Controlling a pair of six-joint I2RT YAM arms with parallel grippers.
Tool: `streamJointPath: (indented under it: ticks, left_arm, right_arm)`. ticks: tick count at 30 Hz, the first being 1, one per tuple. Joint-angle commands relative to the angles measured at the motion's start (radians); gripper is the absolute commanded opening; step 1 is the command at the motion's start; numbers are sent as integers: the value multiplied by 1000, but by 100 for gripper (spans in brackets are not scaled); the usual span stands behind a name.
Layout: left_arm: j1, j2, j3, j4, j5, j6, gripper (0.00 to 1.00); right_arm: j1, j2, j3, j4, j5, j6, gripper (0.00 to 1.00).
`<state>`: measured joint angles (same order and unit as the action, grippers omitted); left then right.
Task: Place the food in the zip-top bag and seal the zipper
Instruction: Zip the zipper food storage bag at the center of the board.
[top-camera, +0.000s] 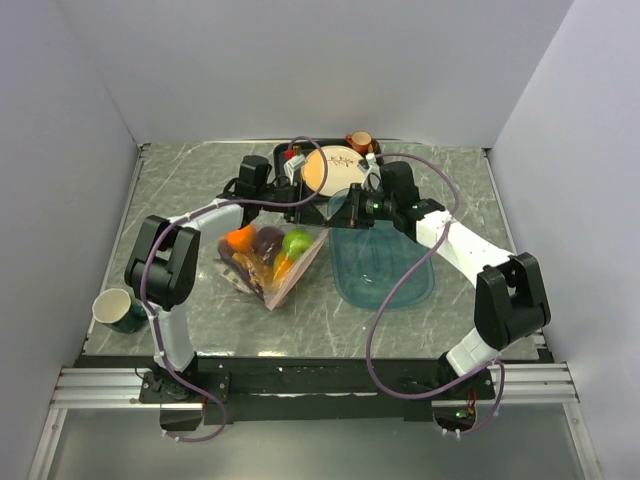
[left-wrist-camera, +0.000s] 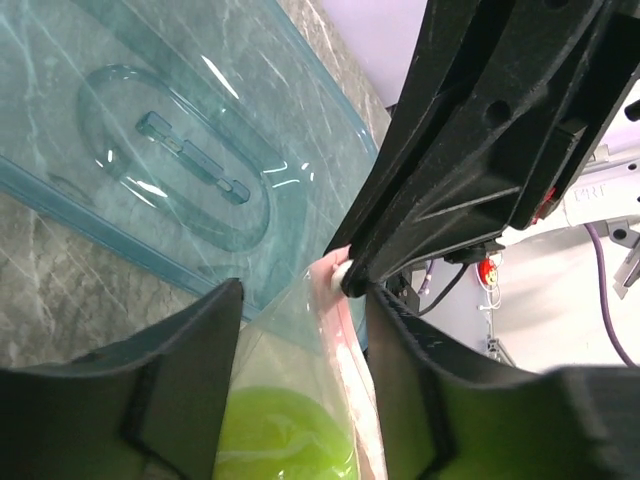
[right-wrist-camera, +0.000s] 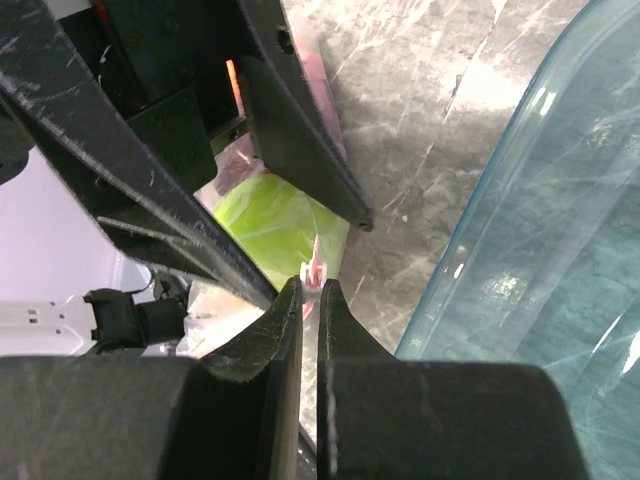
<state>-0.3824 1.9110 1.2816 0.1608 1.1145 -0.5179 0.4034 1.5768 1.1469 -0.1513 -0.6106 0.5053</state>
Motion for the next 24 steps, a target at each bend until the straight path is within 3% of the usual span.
streamJointPath:
  ticks: [1,3,4,6,7,10,16,24]
  left_arm:
    - [17,-29,19,51,-7,2,49]
    - [25,-30,16,55,-8,-2,43]
    - [25,-30,19,51,-5,1,34]
    - [25,-26,28,42,-2,7,25]
    - [25,-24,30,49,2,2,14]
    - [25,-21,35,68,-16,-21,1]
    - [25,-29,28,161,-39,-109,1]
    - [39,-76,16,164,-149,-149,1]
  right_arm:
    - [5,-61,31,24,-8,-11,5]
    - [5,-66,24,24,-6,-11,5]
    - [5,-70,19,28,-5,-8,5]
    - [5,-69,17,32,-8,-4,5]
    - [6,-69,17,33,-8,-4,5]
    - [8,-64,17,36,-15,2,5]
    - [31,-57,5,33,8,12,5]
    - [112,-47,-24,28,90,16,5]
